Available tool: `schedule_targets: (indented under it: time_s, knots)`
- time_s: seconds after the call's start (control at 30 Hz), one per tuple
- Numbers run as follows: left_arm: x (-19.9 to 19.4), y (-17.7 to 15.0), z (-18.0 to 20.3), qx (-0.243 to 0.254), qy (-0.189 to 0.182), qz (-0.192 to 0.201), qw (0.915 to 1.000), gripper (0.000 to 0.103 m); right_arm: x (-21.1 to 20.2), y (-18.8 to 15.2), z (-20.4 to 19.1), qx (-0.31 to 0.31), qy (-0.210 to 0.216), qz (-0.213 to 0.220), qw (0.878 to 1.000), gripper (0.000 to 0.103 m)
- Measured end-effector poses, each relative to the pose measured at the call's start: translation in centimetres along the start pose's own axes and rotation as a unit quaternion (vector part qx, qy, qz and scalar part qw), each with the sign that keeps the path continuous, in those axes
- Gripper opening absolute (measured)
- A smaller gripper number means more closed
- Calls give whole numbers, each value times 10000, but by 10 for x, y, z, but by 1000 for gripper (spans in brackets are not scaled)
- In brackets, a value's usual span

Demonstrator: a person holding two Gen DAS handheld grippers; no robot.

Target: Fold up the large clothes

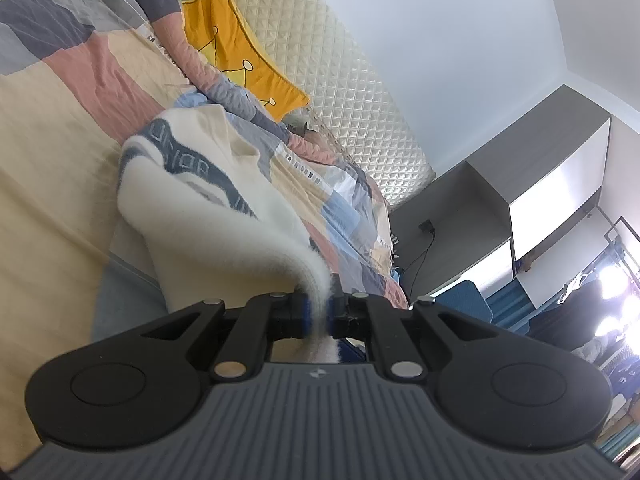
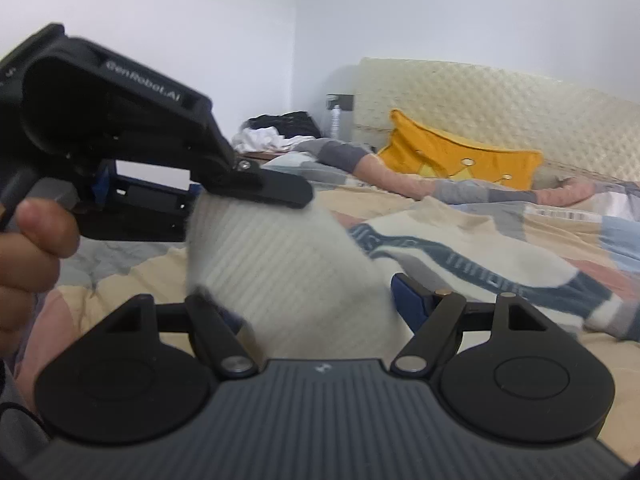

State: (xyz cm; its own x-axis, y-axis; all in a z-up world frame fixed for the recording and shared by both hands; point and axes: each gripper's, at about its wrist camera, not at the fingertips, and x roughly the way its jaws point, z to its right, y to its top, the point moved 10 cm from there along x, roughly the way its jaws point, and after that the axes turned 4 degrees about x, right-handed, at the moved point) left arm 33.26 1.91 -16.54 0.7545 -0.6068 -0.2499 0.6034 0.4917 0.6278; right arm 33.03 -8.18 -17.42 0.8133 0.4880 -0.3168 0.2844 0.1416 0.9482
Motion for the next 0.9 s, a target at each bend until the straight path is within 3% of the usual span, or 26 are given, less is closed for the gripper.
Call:
schedule_targets:
  time_s: [0.07,0.2,0.23,0.33,0.57,0.7,0.83,0.9]
  knots:
    - [-1,0,0,3,0,4,10000,9,2,-3,-6,23,111,-57,9999,67]
    - [-2,1,-3,-9,84,118,9999,10,16,-5,-3,203,184,-182,9995,19]
    - [-3,2,-2,-35,50,197,9998,10,15,-5,-3,291,238,-179,9991,14]
    - [-8,5,-3,-57,-73,311,9995,13,16,3,5,917,523,-234,9941,13]
    - [-15,11,1,109,-160,649,9977,30,16,41,76,1362,187,-112,9904,12]
    - [-3,1,-24,-30,441,438,9981,33,7,54,145,2034,-171,161,9788,12]
    - [24,-14,-54,-77,1219,56,9925,34,-7,49,200,2882,-480,461,9553,12]
    - [39,-21,-64,-90,1435,-92,9896,36,-9,41,218,3074,-689,514,9477,12]
